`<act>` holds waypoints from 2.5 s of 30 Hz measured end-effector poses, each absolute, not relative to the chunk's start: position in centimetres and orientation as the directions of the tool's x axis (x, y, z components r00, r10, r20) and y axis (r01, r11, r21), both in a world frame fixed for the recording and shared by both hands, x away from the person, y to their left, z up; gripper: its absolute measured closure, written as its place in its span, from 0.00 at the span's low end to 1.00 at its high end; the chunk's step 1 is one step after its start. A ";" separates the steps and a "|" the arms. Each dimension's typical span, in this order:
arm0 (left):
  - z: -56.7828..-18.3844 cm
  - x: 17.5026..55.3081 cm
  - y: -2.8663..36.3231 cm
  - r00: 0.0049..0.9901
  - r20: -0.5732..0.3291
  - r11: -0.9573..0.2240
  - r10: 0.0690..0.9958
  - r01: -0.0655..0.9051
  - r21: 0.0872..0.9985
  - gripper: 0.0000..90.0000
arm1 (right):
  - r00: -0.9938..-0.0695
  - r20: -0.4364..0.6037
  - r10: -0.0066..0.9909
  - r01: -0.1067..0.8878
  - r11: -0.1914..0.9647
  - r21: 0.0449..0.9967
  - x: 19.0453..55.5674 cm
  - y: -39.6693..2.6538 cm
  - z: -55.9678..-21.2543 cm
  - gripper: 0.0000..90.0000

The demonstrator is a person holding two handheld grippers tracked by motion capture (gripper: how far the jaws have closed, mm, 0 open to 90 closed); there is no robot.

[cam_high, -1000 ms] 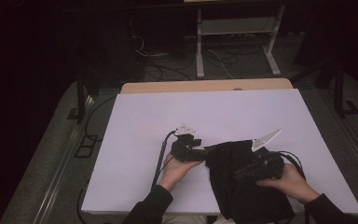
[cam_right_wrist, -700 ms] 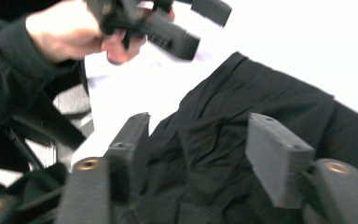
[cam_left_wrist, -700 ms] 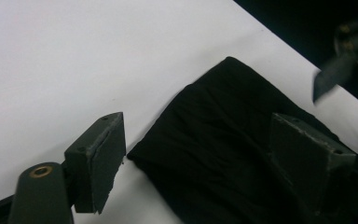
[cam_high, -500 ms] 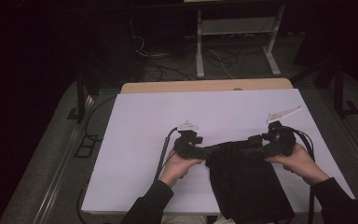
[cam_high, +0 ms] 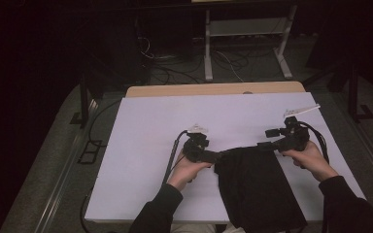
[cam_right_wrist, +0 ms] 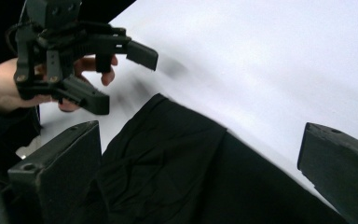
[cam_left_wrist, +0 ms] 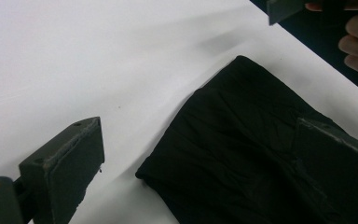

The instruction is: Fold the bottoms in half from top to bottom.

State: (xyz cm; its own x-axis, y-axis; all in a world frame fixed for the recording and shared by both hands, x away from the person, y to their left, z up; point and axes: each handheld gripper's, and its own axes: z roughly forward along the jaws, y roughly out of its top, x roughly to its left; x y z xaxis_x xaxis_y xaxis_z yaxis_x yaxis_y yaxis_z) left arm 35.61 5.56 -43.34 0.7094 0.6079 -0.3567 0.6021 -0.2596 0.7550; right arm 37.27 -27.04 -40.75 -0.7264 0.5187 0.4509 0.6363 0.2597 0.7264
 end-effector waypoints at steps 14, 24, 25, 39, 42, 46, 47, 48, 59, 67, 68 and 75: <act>-44.9 36.7 5.2 0.682 -0.397 -0.274 0.614 0.656 0.704 0.11 | -0.697 0.466 0.545 0.672 0.269 0.691 38.8 -28.6 -43.2 0.09; -45.5 36.3 4.4 0.700 -0.389 -0.342 0.599 0.663 0.666 0.35 | -0.662 0.417 0.623 0.692 0.295 0.659 39.1 -30.1 -45.2 0.20; -45.5 36.3 4.5 0.700 -0.388 -0.344 0.599 0.663 0.664 0.39 | -0.663 0.415 0.623 0.693 0.301 0.655 39.1 -30.1 -45.3 0.21; -45.7 35.6 3.6 0.765 -0.378 -0.415 0.520 0.614 0.671 0.88 | -0.715 0.316 0.624 0.633 0.385 0.672 39.1 -28.8 -46.0 0.62; -45.2 35.4 3.7 0.782 -0.344 -0.425 0.519 0.586 0.690 0.89 | -0.719 0.332 0.611 0.641 0.396 0.658 39.0 -28.7 -46.1 0.82; -44.0 35.2 4.4 0.792 -0.318 -0.412 0.521 0.559 0.719 0.89 | -0.718 0.348 0.602 0.648 0.398 0.649 38.9 -28.7 -45.8 0.94; -43.7 35.1 4.6 0.797 -0.308 -0.413 0.520 0.550 0.726 0.89 | -0.716 0.351 0.604 0.650 0.392 0.651 38.9 -28.8 -45.6 0.95; -43.2 35.1 4.8 0.804 -0.294 -0.416 0.517 0.536 0.735 0.89 | -0.713 0.356 0.604 0.653 0.386 0.652 38.8 -28.8 -45.4 0.95; -40.2 34.9 6.9 0.833 -0.189 -0.441 0.520 0.451 0.776 0.90 | -0.723 0.363 0.589 0.622 0.326 0.712 38.5 -28.0 -42.5 0.95; -37.7 35.1 7.6 0.843 -0.106 -0.472 0.527 0.395 0.788 0.90 | -0.728 0.360 0.584 0.607 0.303 0.734 38.4 -27.0 -41.3 0.95; -37.3 35.2 7.8 0.843 -0.101 -0.472 0.528 0.391 0.790 0.90 | -0.727 0.357 0.587 0.606 0.302 0.736 38.4 -26.8 -41.1 0.95; -36.0 36.3 8.8 0.830 -0.056 -0.487 0.556 0.379 0.787 0.90 | -0.722 0.353 0.595 0.602 0.290 0.744 38.8 -25.5 -39.8 0.95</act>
